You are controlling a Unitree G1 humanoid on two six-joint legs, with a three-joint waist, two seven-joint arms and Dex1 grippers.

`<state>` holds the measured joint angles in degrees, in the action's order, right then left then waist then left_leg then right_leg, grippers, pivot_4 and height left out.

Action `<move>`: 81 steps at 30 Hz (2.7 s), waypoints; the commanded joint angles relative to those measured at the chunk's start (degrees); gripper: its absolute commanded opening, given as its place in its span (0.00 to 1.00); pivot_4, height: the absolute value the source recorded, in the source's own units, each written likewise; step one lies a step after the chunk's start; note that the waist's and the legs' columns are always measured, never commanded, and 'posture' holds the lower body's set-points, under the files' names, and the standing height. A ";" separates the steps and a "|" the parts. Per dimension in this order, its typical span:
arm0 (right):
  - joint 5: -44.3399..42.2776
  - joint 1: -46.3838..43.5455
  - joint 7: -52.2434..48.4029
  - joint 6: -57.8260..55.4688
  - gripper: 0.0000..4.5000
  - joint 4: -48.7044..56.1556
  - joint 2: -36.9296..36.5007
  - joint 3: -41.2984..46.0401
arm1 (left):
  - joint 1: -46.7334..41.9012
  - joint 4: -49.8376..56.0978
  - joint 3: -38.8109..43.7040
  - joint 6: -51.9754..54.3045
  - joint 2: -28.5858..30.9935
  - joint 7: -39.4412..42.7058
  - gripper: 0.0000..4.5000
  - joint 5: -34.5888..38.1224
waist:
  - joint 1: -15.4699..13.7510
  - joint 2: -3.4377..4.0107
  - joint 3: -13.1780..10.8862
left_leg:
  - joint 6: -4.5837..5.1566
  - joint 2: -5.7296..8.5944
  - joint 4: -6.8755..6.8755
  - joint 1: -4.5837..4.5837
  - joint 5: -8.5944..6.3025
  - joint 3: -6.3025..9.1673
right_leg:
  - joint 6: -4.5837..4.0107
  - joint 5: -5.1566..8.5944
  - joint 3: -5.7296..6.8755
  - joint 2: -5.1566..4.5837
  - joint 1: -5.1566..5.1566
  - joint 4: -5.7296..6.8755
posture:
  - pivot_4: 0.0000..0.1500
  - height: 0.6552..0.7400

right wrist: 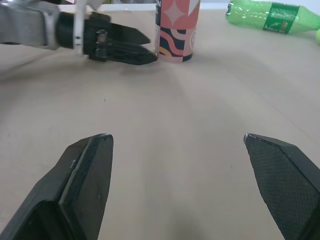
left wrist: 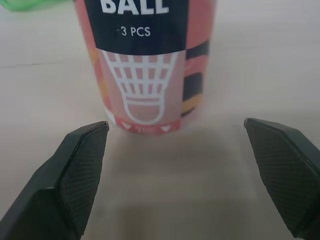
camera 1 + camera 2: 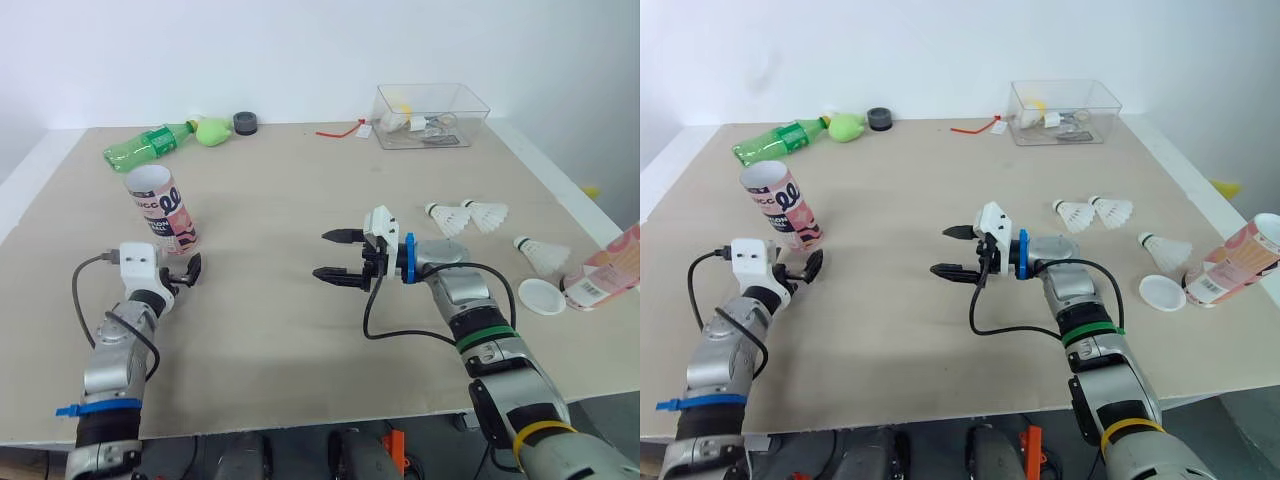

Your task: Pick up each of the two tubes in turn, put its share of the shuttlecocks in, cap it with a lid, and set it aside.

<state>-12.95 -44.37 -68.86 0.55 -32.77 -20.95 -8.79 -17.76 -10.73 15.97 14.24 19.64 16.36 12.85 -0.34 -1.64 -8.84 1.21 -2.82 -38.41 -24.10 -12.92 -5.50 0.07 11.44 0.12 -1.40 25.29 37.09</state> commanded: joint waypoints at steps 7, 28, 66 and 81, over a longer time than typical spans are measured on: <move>-0.42 1.80 2.26 -0.94 1.00 5.83 -2.37 2.17 | -8.41 -14.23 -0.61 -7.83 4.26 3.29 1.00 -1.91 | 0.04 0.00 0.00 | -0.01 -0.04 0.02 0.01 0.00 -0.03 | -0.01 0.00 0.01 0.03 0.02 0.00 | 1.00 1.00; -1.01 3.54 3.31 -2.50 1.00 9.64 -5.05 2.75 | -25.53 -47.23 -3.44 -23.85 7.85 14.94 0.67 -4.45 | 0.04 -0.01 0.00 | -0.04 0.03 0.02 -0.01 -0.01 -0.25 | 0.02 0.01 -0.02 0.00 0.04 0.01 | 1.00 1.00; -5.50 5.48 41.21 -28.74 1.00 14.63 -8.92 22.50 | -34.28 -12.37 -38.15 -9.80 6.43 65.63 0.67 -10.40 | 1.31 0.06 -0.05 | 0.28 0.16 0.06 -0.08 0.06 0.15 | 0.34 0.20 -0.24 0.31 0.11 0.01 | 1.00 1.00; -5.62 6.95 46.52 -29.84 1.00 15.84 -6.10 23.64 | -34.35 -9.68 -40.37 -0.60 4.83 55.50 0.67 -19.57 | 1.37 0.09 -0.07 | 0.33 0.23 0.07 -0.15 0.02 0.15 | 0.52 0.28 -0.24 0.05 0.11 0.02 | 1.00 1.00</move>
<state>-17.82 -36.95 -22.78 -29.84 -19.25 -27.16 13.57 -51.42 -22.12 -24.20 12.12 24.89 72.59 -6.19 1.03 -1.56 -8.91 1.54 -2.60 -38.34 -24.23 -12.90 -5.34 0.59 11.72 -0.13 -1.34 25.40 37.11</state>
